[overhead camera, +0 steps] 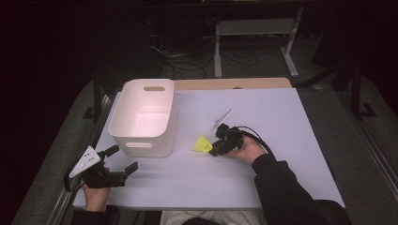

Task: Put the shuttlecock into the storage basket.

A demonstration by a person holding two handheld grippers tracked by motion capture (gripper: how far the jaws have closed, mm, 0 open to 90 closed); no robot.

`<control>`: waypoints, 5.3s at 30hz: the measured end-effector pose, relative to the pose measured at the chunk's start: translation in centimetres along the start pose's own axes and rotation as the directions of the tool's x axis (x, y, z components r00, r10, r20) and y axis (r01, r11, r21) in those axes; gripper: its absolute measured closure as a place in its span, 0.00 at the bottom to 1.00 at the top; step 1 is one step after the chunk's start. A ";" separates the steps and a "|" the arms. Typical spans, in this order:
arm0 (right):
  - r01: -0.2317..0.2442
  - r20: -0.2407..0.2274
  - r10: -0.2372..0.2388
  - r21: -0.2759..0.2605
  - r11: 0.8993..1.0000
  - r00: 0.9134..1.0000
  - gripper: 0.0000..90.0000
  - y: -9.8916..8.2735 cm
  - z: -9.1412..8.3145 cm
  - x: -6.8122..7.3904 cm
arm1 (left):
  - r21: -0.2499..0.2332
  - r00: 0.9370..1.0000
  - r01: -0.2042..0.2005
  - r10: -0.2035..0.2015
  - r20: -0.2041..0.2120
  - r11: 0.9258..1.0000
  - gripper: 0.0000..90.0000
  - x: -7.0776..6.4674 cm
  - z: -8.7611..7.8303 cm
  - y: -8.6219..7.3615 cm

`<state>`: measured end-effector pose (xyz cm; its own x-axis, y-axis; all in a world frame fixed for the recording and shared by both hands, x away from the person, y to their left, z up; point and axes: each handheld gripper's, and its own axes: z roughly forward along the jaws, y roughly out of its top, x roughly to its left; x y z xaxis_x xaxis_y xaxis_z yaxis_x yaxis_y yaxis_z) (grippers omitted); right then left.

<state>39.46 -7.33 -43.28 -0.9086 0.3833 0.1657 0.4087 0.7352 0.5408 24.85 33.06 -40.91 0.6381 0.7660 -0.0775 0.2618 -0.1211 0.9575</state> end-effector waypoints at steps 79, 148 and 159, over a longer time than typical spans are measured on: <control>0.086 0.045 -0.079 -0.166 0.982 0.996 0.70 7.3 -10.2 1.6 | 0.001 1.000 0.003 -0.003 -0.005 1.000 0.00 0.0 0.0 0.0; 0.222 0.031 -0.220 -0.158 0.962 0.975 0.70 17.1 -10.6 3.4 | 0.000 1.000 0.001 -0.001 -0.003 1.000 0.00 0.0 0.0 0.0; 0.242 0.019 -0.242 -0.160 0.957 0.970 0.70 18.4 -9.9 3.8 | -0.001 1.000 0.000 0.000 -0.003 1.000 0.00 0.0 -0.1 0.0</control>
<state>42.65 2.11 -24.52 -0.9787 0.2046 0.0139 0.1575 0.7066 0.6899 24.81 33.13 -40.91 0.6359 0.7680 -0.0764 0.2610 -0.1208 0.9577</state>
